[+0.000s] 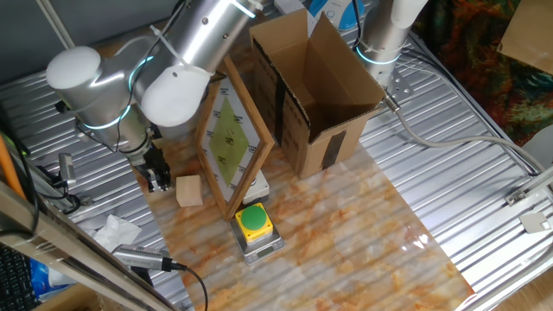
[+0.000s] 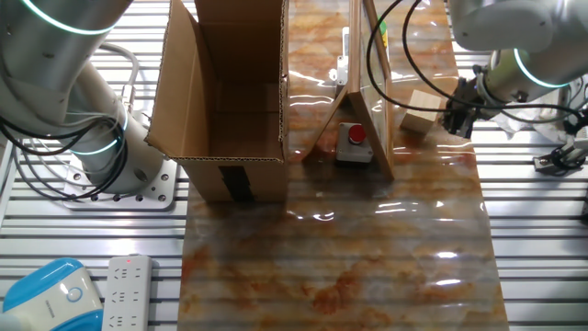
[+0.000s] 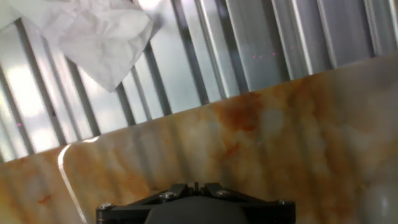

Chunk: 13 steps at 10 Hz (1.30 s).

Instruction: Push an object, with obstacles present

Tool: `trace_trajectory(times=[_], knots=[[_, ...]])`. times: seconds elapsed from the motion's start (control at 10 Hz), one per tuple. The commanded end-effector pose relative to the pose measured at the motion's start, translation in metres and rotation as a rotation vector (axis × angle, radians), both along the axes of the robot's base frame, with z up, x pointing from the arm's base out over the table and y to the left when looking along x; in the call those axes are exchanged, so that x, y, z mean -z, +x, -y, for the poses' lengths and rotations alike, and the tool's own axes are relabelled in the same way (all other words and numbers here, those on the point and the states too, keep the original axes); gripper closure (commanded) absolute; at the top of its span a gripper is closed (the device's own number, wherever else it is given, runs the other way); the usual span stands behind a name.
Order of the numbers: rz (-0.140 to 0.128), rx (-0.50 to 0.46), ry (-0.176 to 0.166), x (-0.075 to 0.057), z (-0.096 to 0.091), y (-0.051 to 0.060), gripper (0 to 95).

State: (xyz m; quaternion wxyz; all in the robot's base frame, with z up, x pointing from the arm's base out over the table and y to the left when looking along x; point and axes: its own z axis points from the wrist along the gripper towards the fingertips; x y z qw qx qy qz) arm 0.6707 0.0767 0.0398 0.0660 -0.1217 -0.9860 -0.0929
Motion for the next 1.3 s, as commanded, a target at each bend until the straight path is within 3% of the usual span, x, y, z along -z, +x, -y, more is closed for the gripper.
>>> trace_trajectory(times=[0.1, 0.5, 0.7, 0.9, 1.0, 1.2, 1.3], knots=[[0.004, 0.001, 0.008, -0.001, -0.004, 0.003, 95.0], [0.024, 0.005, 0.041, -0.008, -0.017, 0.012, 95.0], [0.026, 0.006, 0.036, -0.009, -0.019, 0.013, 95.0], [0.007, -0.031, -0.016, -0.011, -0.005, 0.018, 95.0], [-0.028, -0.095, -0.064, -0.013, 0.008, 0.019, 95.0], [-0.050, -0.147, -0.160, -0.011, 0.022, 0.016, 95.0], [-0.074, -0.175, -0.203, -0.010, 0.033, 0.015, 95.0]])
